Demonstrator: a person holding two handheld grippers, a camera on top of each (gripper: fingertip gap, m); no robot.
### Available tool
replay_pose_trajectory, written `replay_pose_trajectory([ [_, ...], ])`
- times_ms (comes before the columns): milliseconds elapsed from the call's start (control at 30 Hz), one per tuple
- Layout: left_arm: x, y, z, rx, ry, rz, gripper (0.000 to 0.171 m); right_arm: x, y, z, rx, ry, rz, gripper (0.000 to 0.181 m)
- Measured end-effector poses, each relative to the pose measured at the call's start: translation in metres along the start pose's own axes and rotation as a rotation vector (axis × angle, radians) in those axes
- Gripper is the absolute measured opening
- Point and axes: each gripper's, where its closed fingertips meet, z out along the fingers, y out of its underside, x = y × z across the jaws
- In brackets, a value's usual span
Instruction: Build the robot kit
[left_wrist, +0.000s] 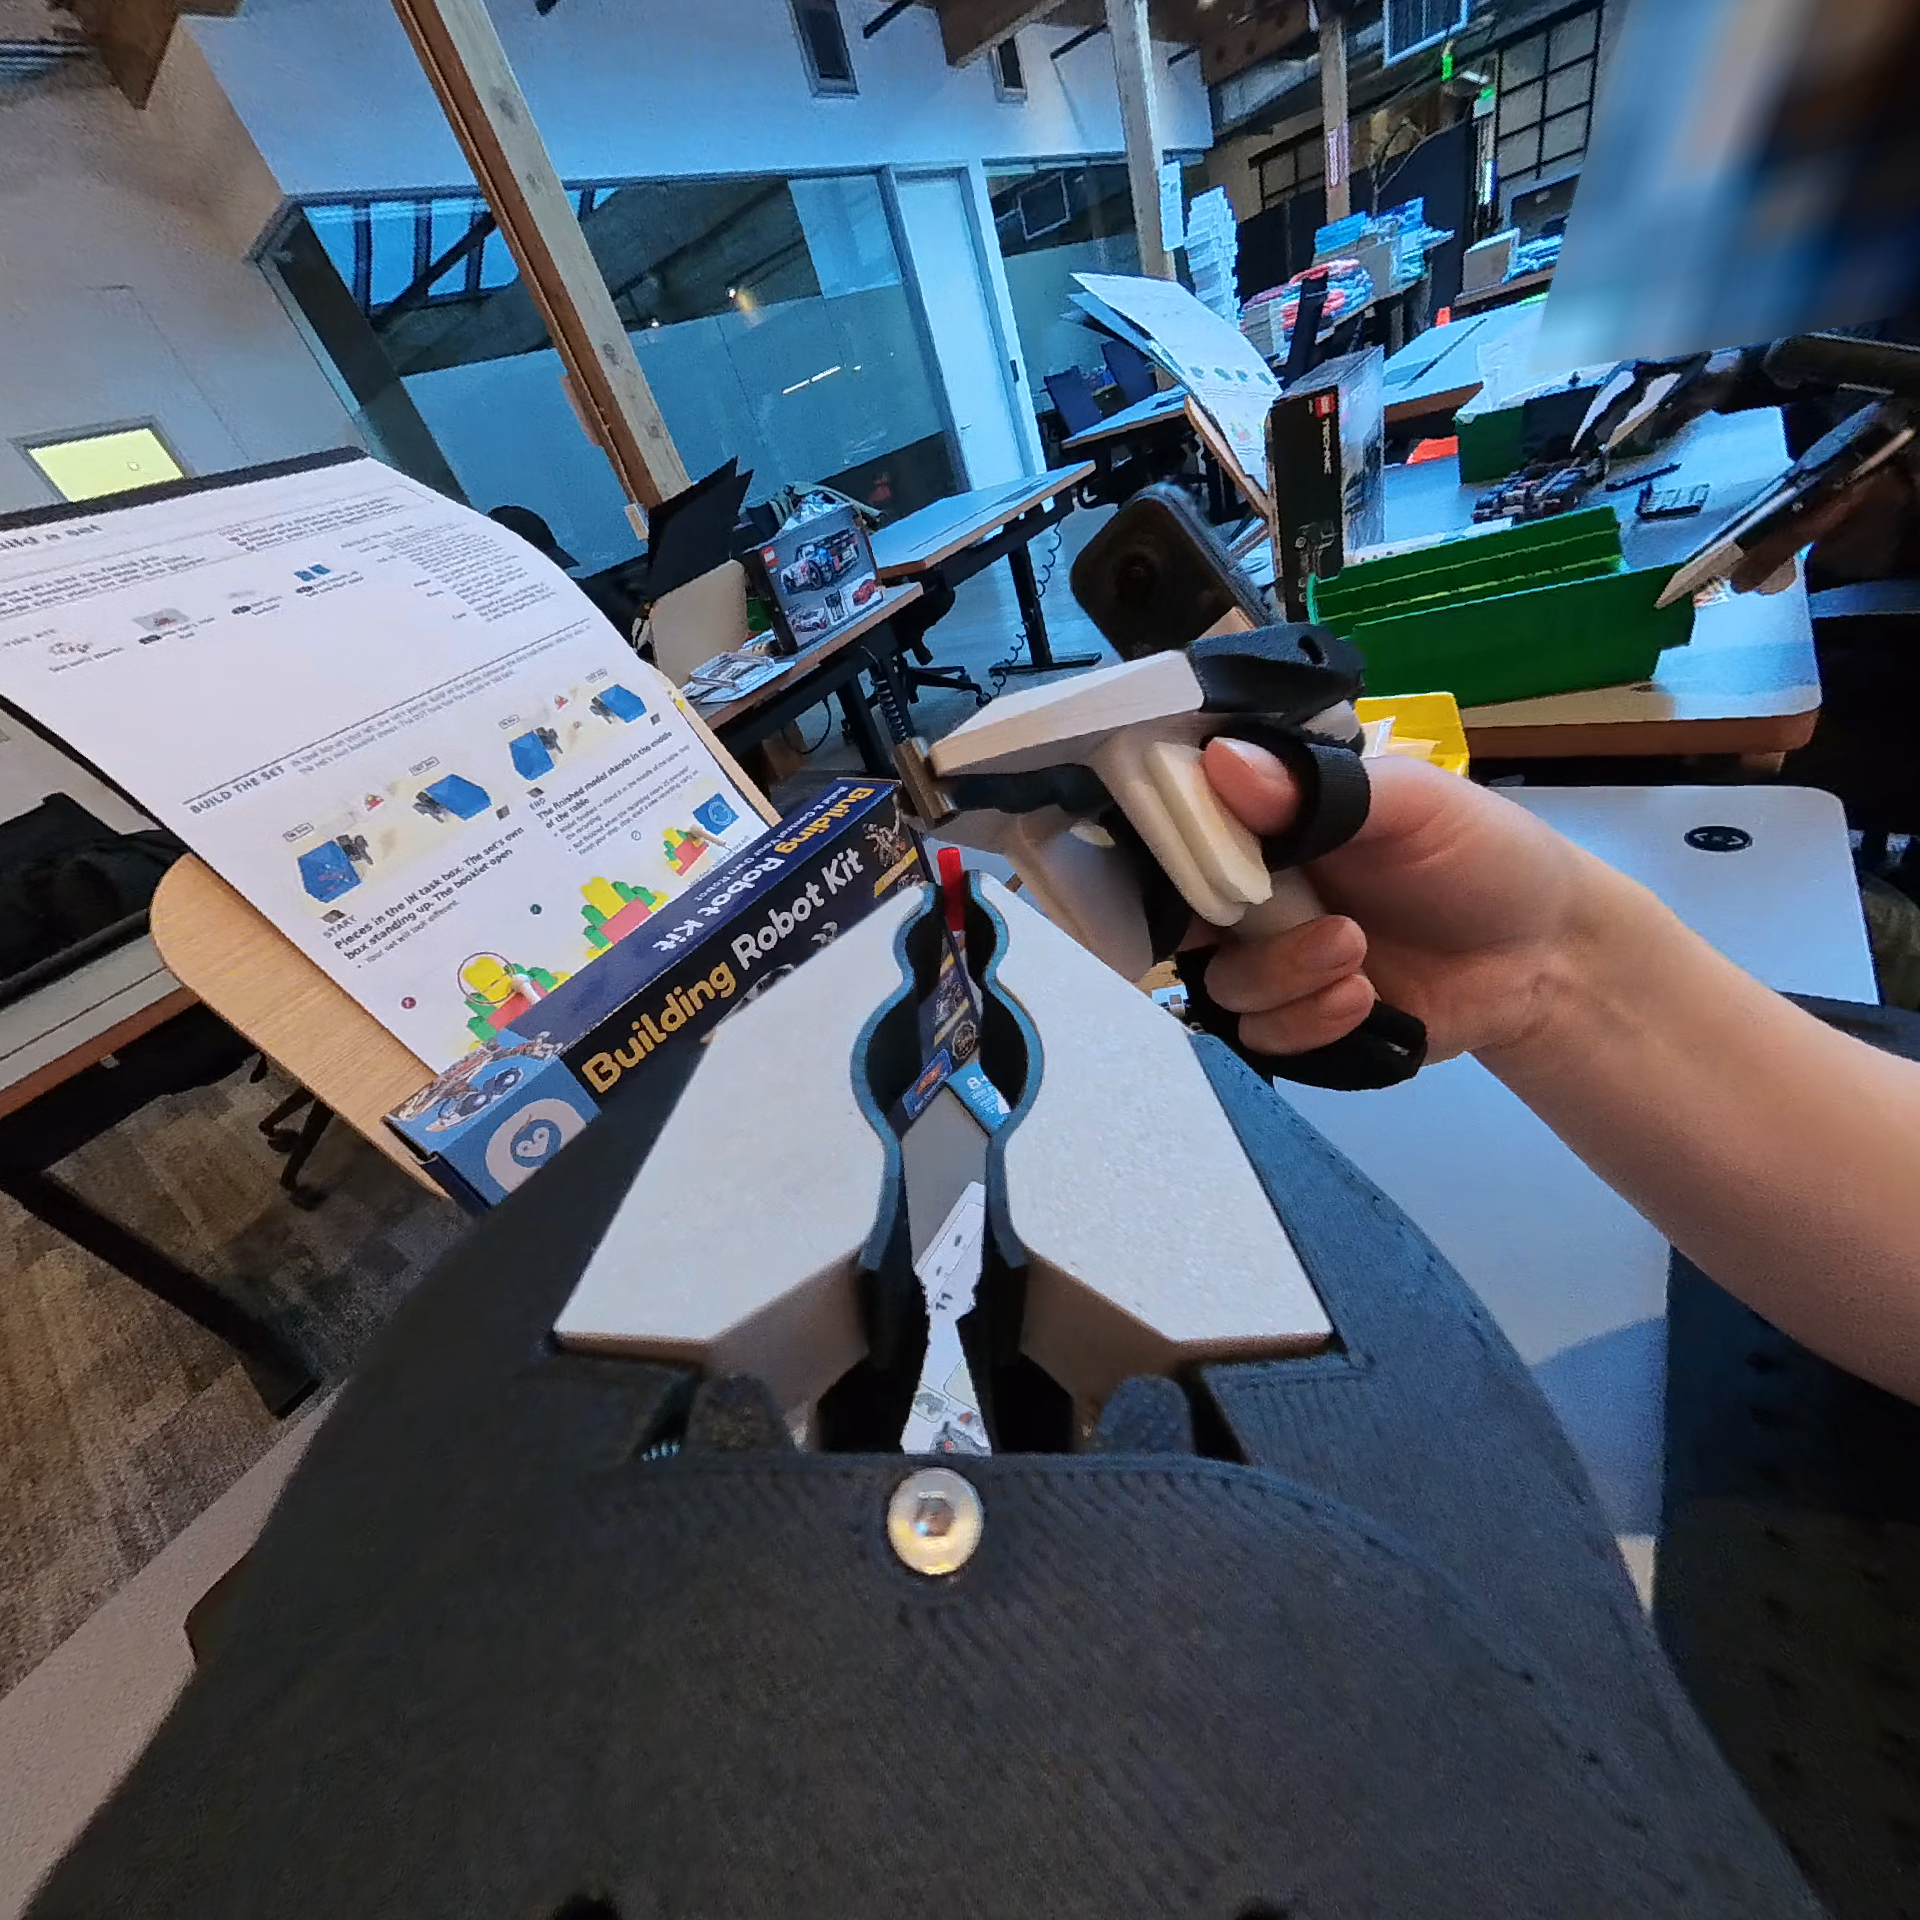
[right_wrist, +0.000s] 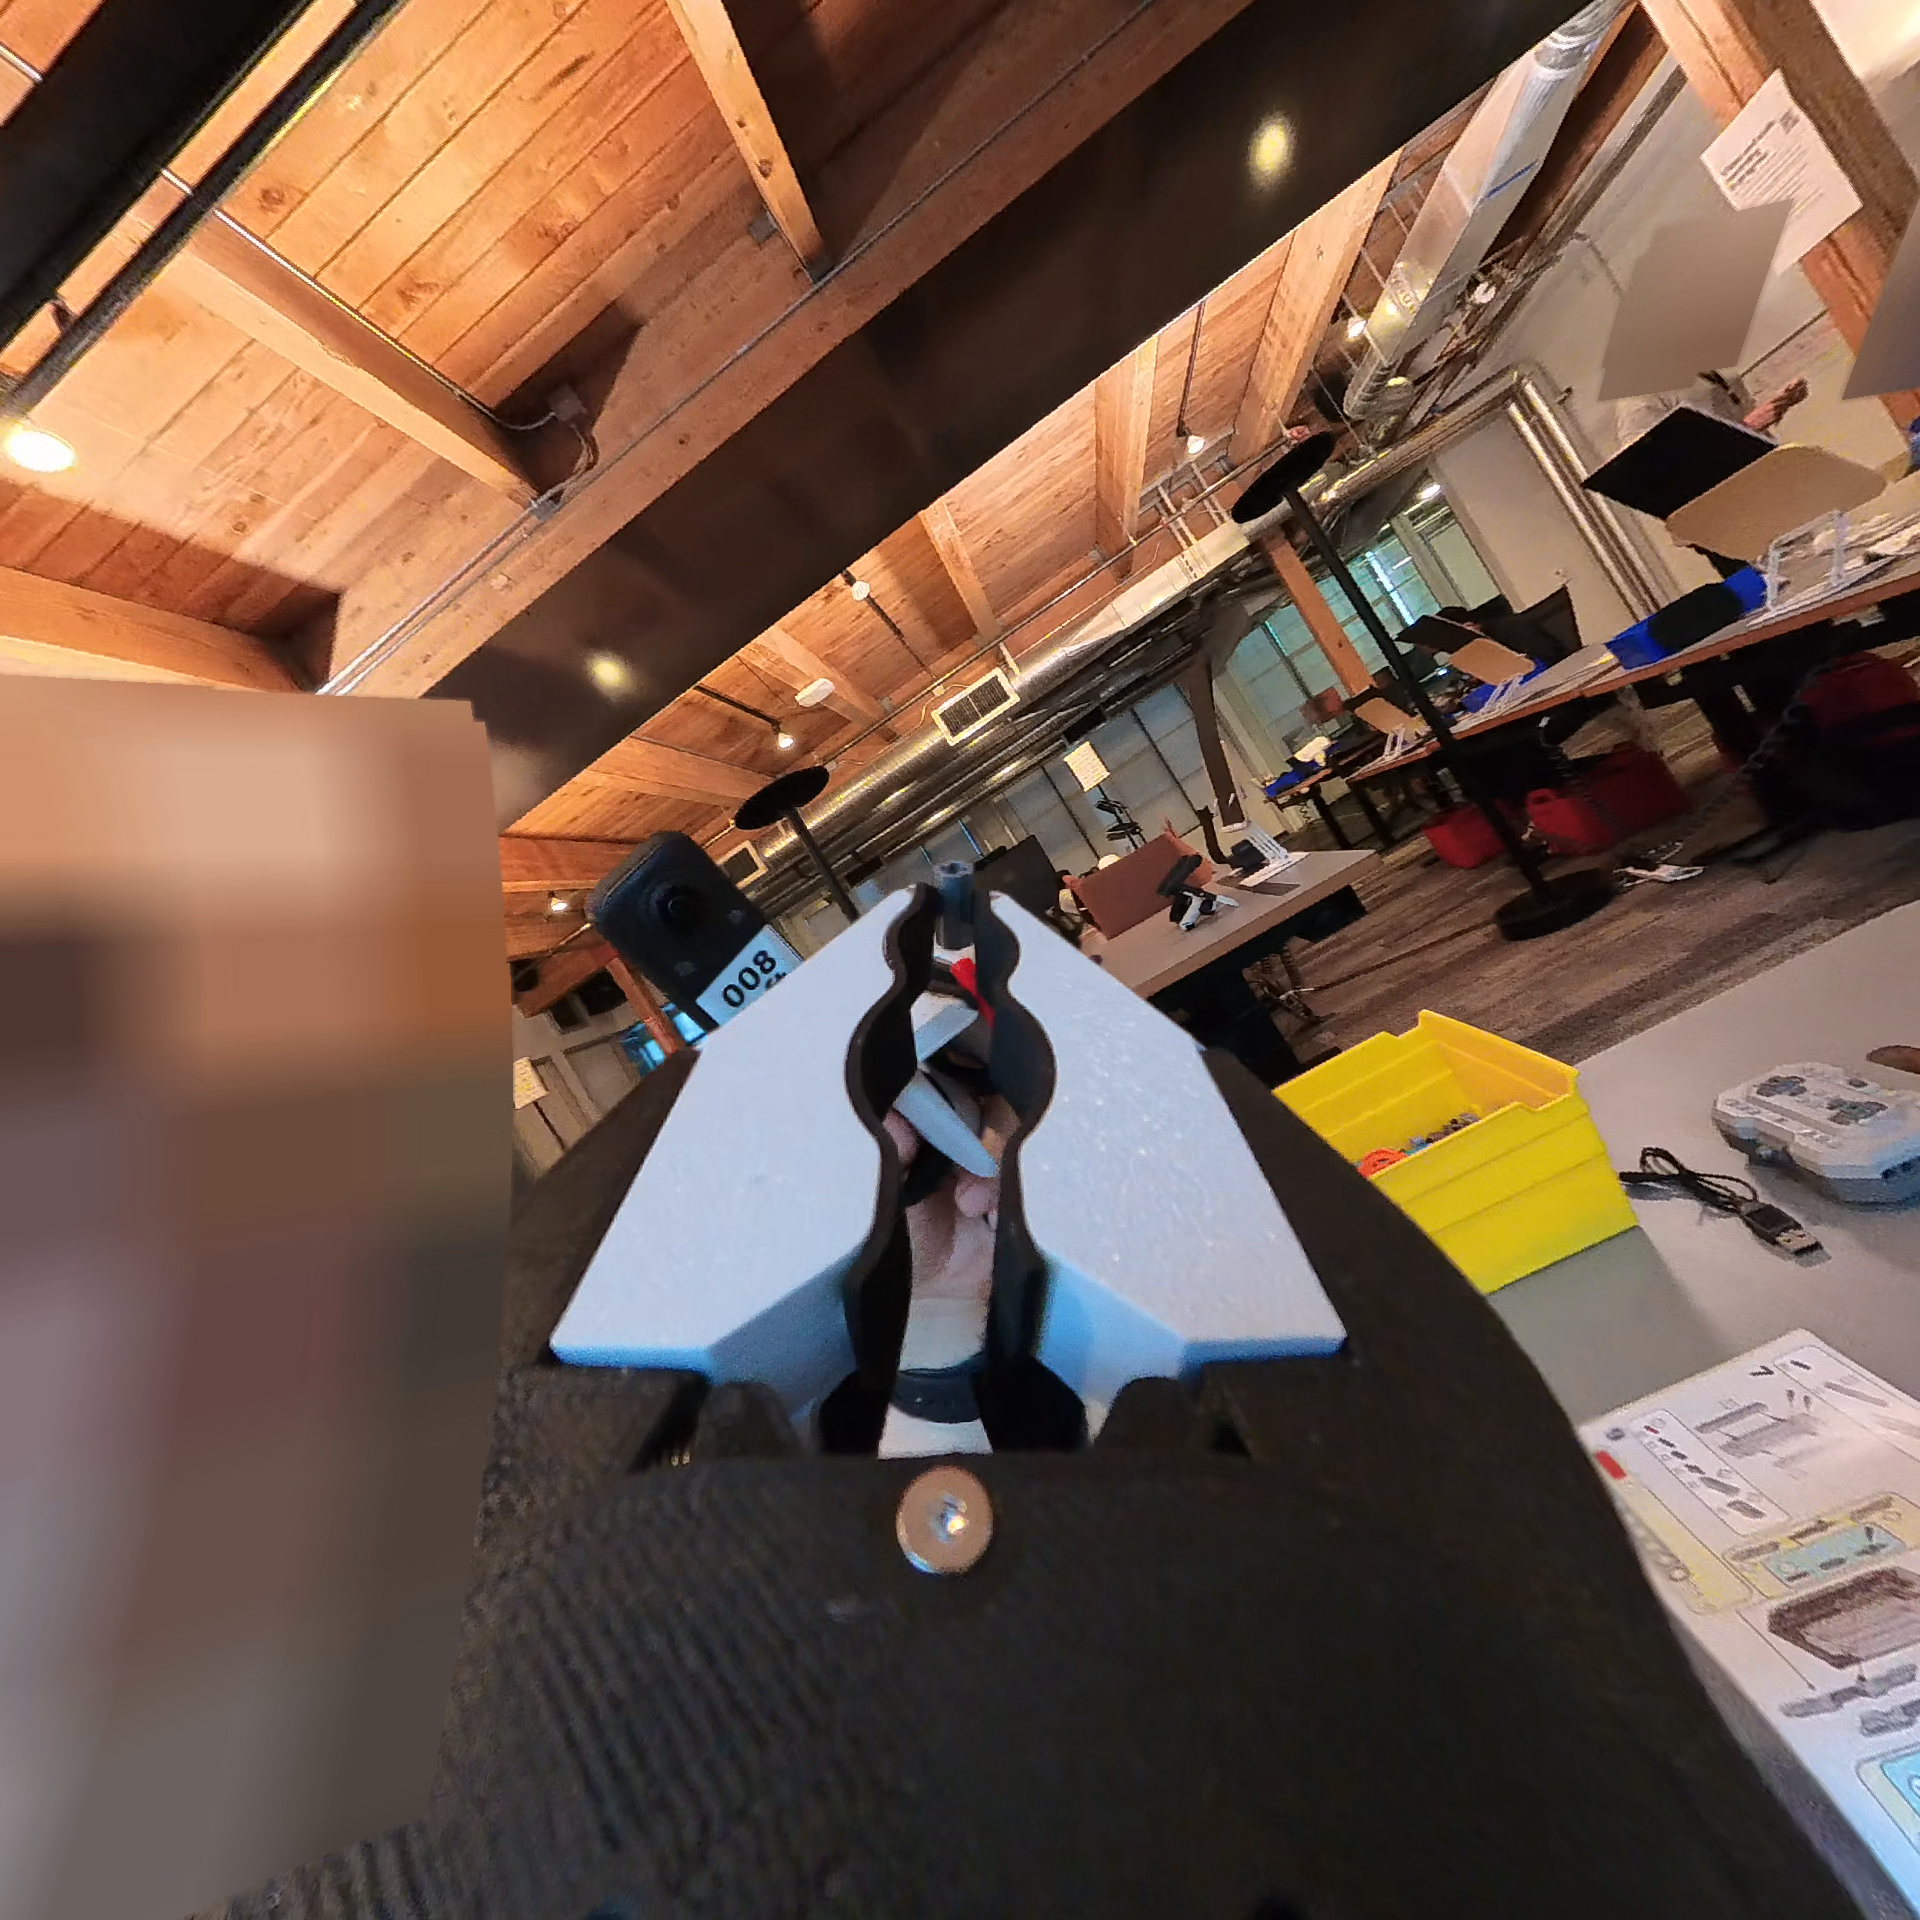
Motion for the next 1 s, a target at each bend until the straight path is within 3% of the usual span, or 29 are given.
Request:
replay_pose_trajectory([
  [267, 0.0, 0.0, -0.001, 0.011, 0.05, -0.075, 0.001, 0.004, 0.004, 0.001, 0.004, -0.071, 0.133, 0.005],
  [600, 0.001, 0.0, -0.002, 0.017, 0.099, -0.129, 0.001, 0.001, 0.008, 0.002, -0.049, -0.051, 0.006, 0.005],
  [833, 0.009, 0.001, -0.005, 0.004, 0.215, -0.23, 0.001, 0.002, 0.019, 0.004, -0.139, 0.004, -0.122, 0.005],
  [1000, 0.01, 0.002, -0.006, -0.011, 0.202, -0.202, 0.0, 0.002, 0.008, 0.001, -0.064, 0.0, -0.026, 0.005],
])
